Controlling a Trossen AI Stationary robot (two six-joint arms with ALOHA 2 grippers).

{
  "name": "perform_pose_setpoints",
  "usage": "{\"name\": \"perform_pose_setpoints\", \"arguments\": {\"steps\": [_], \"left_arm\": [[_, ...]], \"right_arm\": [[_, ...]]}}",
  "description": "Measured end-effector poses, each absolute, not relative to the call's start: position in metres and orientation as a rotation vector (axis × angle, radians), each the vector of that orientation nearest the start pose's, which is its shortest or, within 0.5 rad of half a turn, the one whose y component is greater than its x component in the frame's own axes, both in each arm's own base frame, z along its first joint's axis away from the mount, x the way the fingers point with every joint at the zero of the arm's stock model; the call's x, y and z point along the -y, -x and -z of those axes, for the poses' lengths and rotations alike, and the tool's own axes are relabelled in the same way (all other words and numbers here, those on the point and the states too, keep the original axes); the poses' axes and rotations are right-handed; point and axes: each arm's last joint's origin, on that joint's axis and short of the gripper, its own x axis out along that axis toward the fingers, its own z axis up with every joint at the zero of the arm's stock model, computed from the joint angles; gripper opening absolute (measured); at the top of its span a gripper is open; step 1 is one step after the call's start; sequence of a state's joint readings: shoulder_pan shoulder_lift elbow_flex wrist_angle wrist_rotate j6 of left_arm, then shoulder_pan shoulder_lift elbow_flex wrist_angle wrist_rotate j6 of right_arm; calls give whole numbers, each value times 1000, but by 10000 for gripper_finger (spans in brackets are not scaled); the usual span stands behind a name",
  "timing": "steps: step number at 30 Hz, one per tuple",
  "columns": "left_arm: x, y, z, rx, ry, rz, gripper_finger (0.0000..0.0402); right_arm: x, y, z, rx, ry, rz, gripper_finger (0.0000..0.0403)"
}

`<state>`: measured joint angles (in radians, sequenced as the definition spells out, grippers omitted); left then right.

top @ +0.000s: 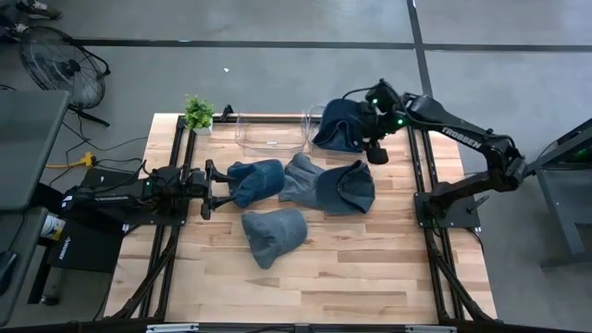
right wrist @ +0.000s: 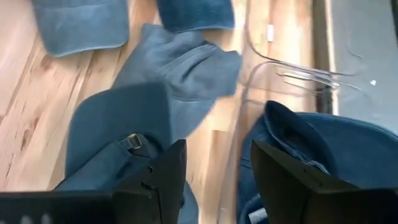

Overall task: Pick & Place hat
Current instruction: Put the right blue cap into the right transparent bin

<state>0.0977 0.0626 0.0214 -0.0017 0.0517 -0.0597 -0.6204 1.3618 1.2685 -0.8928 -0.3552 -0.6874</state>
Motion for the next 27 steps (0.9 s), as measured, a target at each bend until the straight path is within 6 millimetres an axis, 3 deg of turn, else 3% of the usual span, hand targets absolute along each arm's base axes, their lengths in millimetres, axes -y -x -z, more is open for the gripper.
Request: {"name": "perform_pose_setpoints", "arguments": {"steps": [5, 9, 27], "left_arm": [[-8, -100, -166, -41, 63, -47, 280], [-8, -100, -166, -42, 63, -47, 280], [-8, -100, -166, -41, 63, -47, 280]], "right_arm": [[134, -240, -292, -989, 179, -139, 173], [127, -250, -275, -1064, 246, -101, 172], [117, -284, -231, -1076, 246, -176, 174]]}}
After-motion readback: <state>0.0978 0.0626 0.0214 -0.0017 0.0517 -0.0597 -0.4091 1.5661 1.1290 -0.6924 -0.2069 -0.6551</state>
